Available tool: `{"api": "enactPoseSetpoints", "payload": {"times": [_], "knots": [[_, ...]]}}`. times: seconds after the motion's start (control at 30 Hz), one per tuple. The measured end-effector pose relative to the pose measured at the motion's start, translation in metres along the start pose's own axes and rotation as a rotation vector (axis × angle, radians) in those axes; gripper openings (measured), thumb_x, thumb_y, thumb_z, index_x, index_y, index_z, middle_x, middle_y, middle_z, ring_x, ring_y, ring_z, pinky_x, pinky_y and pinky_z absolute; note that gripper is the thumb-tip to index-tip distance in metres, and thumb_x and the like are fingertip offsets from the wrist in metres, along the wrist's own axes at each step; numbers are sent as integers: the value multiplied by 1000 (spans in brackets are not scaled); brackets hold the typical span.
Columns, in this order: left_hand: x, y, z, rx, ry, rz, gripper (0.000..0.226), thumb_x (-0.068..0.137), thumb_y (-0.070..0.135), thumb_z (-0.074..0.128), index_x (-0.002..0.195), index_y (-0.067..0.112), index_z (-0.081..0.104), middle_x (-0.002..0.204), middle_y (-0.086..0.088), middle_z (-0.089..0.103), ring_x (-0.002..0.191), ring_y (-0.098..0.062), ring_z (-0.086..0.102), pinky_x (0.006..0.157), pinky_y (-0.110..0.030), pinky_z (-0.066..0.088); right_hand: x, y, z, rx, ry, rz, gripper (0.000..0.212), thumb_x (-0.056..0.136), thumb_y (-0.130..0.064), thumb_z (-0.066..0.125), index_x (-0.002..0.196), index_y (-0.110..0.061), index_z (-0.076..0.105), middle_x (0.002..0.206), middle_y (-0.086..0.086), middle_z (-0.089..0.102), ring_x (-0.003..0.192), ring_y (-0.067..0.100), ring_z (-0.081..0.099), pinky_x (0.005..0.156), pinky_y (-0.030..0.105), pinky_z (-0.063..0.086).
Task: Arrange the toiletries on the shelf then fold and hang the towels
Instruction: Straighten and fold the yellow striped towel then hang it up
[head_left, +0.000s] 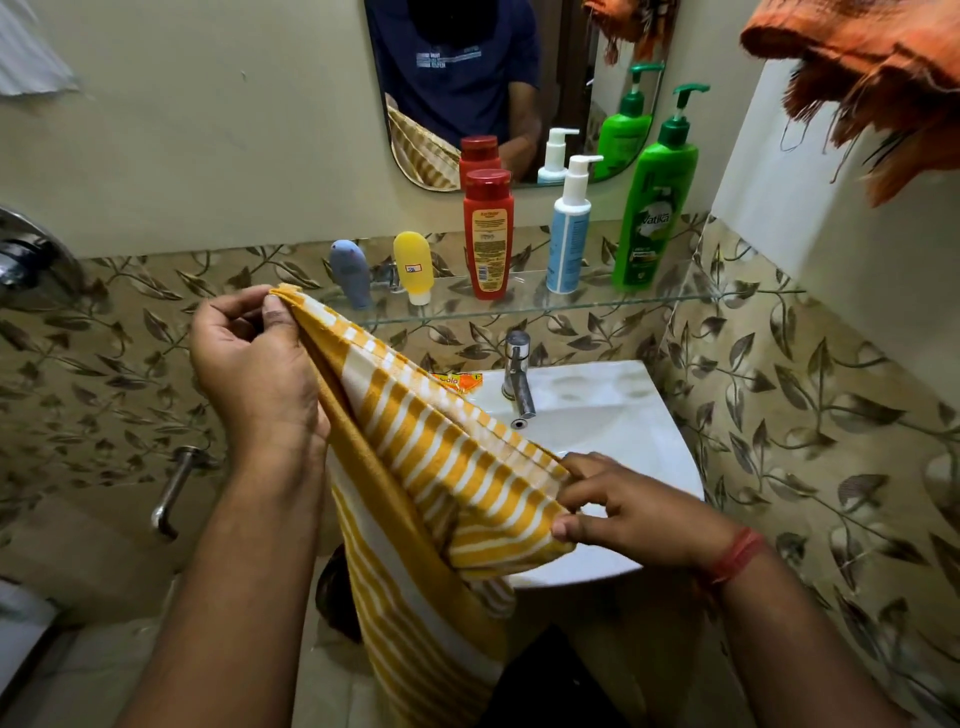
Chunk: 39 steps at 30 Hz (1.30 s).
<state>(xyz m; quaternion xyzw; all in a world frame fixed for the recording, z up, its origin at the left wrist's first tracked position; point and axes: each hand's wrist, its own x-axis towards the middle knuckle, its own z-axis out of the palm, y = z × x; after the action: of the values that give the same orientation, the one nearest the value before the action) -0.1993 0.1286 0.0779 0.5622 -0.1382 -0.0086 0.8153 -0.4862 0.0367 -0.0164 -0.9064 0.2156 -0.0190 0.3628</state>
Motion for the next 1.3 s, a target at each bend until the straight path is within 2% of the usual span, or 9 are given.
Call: {"api": "enactPoseSetpoints", "payload": {"times": [0.2, 0.33, 0.47, 0.7, 0.8, 0.9, 1.03, 1.13, 1.3], "knots": [[3, -12, -6, 9, 8, -74, 23, 93, 2, 62, 88, 24, 61, 88, 4, 65, 76, -3, 66, 70, -15, 52, -23, 18, -21, -190, 127, 101, 16, 94, -49, 55, 90, -36, 63, 100, -23, 59, 108, 8, 40, 74, 11, 32], [0, -15, -7, 2, 17, -121, 22, 95, 2, 61, 90, 23, 62, 90, 5, 66, 76, -1, 66, 69, -14, 52, -32, 14, -28, -163, 245, 48, 20, 88, -62, 50, 79, -46, 58, 96, -23, 62, 101, 10, 46, 73, 18, 38], [3, -11, -9, -4, 22, -133, 23, 96, 4, 59, 90, 26, 62, 92, 5, 66, 81, -2, 67, 72, -16, 54, -40, -1, -38, -145, 502, -110, 31, 92, -51, 52, 81, -27, 67, 84, -15, 64, 91, 15, 54, 79, 28, 43], [-1, -12, -3, -1, -20, -116, 23, 98, 4, 58, 90, 26, 60, 90, 5, 65, 77, 0, 65, 69, -13, 52, -45, -18, -51, -184, 567, -185, 25, 94, -32, 59, 79, -14, 68, 80, -7, 62, 79, 13, 59, 69, 29, 47], [-3, -18, -1, 5, -36, -123, 23, 97, 4, 59, 88, 25, 60, 88, 5, 65, 77, -2, 65, 72, -16, 52, -49, -30, -60, -349, 452, -163, 32, 94, -42, 50, 77, -19, 65, 77, -11, 58, 74, 6, 56, 62, 32, 46], [-3, -22, -1, 32, -43, -135, 23, 97, 4, 58, 88, 25, 59, 87, 5, 64, 77, -4, 64, 72, -18, 53, -59, -49, -72, -65, 569, -258, 29, 94, -33, 57, 75, -13, 66, 76, -4, 60, 72, 12, 60, 62, 25, 46], [-2, -24, -2, 44, -45, -165, 20, 97, 5, 59, 91, 24, 61, 90, 4, 65, 80, -7, 65, 69, -16, 53, -70, -50, -85, -379, 478, -113, 40, 98, -55, 35, 81, -30, 61, 78, -14, 55, 75, 6, 57, 59, 21, 41], [-5, -28, -4, 80, -50, -194, 16, 98, 11, 61, 95, 26, 64, 99, 3, 69, 87, -5, 68, 69, -15, 54, -85, -60, -102, -253, 585, -154, 26, 98, -44, 40, 78, -38, 56, 80, -12, 56, 71, 9, 58, 58, 20, 43], [-8, -31, 0, 107, -77, -228, 18, 96, 12, 63, 93, 29, 64, 103, 0, 70, 96, -14, 69, 75, -22, 55, -82, -47, -106, -429, 589, -53, 24, 96, -46, 42, 79, -34, 54, 81, -14, 55, 76, 0, 54, 61, 20, 40]]}}
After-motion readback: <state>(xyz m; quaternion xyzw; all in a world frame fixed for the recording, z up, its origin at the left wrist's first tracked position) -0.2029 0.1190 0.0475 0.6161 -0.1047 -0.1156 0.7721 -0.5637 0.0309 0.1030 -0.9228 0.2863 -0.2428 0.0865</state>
